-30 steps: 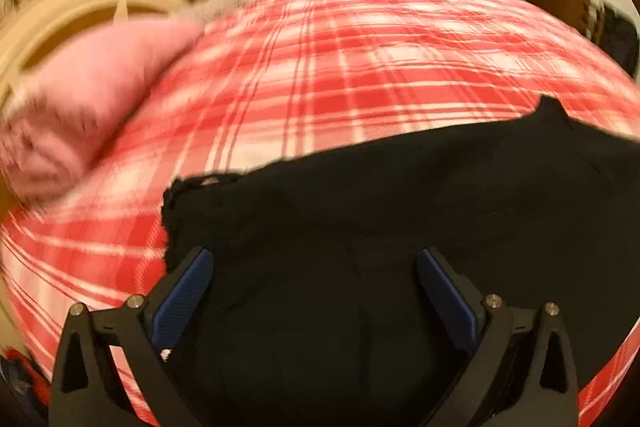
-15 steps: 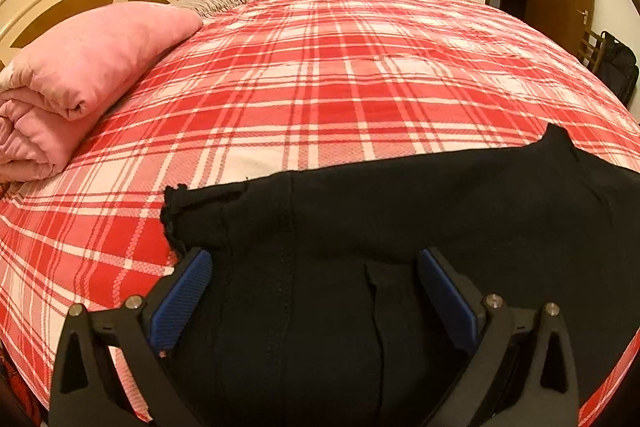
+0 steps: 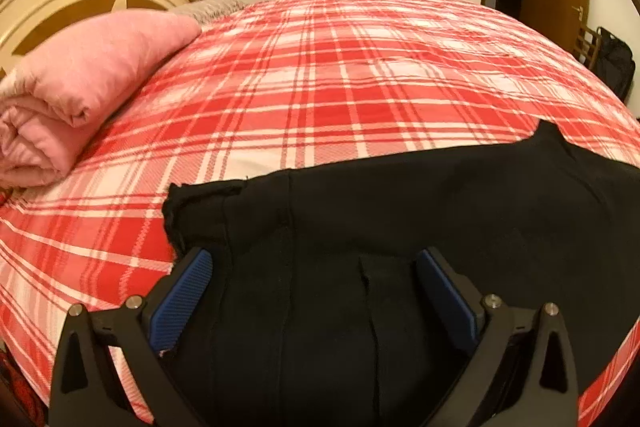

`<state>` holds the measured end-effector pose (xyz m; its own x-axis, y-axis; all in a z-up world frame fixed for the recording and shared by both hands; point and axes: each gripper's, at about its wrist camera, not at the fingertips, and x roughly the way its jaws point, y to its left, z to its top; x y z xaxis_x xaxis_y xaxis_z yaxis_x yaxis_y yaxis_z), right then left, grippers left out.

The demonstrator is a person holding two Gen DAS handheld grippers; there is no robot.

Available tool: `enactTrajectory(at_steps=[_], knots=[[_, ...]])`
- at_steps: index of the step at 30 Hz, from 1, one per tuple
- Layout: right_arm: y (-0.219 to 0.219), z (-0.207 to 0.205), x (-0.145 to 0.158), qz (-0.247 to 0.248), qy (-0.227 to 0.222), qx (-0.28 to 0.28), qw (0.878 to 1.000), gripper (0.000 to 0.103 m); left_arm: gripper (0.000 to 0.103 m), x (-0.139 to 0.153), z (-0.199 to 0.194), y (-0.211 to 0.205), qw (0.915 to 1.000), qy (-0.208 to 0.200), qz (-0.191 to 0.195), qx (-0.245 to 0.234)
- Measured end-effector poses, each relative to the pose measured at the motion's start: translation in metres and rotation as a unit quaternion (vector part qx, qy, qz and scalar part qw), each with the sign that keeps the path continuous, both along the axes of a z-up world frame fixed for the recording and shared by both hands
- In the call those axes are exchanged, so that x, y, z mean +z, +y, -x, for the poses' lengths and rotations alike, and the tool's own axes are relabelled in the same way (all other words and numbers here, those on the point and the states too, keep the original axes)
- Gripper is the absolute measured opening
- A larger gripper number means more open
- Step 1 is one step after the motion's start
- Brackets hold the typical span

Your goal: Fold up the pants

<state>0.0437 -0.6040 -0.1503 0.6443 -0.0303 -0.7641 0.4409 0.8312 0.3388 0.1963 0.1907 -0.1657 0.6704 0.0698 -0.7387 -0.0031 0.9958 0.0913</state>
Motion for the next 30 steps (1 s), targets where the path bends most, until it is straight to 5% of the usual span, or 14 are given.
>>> enactTrajectory(at_steps=[6, 10, 13, 18, 22, 30], knots=[[-0.007, -0.006, -0.009, -0.064, 0.004, 0.000, 0.998, 0.050, 0.103, 0.028, 0.018, -0.023, 0.9987, -0.048, -0.010, -0.013], [0.005, -0.017, -0.015, -0.048, 0.013, 0.010, 0.999, 0.046, 0.103, 0.044, 0.024, -0.052, 0.9970, -0.068, -0.008, -0.036], [0.006, -0.021, -0.016, -0.048, 0.011, 0.011, 0.999, 0.032, 0.103, 0.044, 0.022, -0.072, 0.9967, -0.057, -0.001, -0.058], [0.003, -0.023, -0.017, -0.067, -0.009, 0.020, 0.998, 0.027, 0.103, 0.032, 0.017, -0.120, 0.9934, -0.022, 0.029, -0.108], [0.008, -0.018, -0.005, -0.039, -0.027, 0.016, 0.999, 0.012, 0.103, 0.029, 0.016, -0.162, 0.9877, -0.005, 0.053, -0.147], [0.071, -0.020, 0.048, 0.055, -0.077, 0.067, 0.993, 0.010, 0.102, 0.035, 0.022, -0.233, 0.9663, 0.018, 0.125, -0.224]])
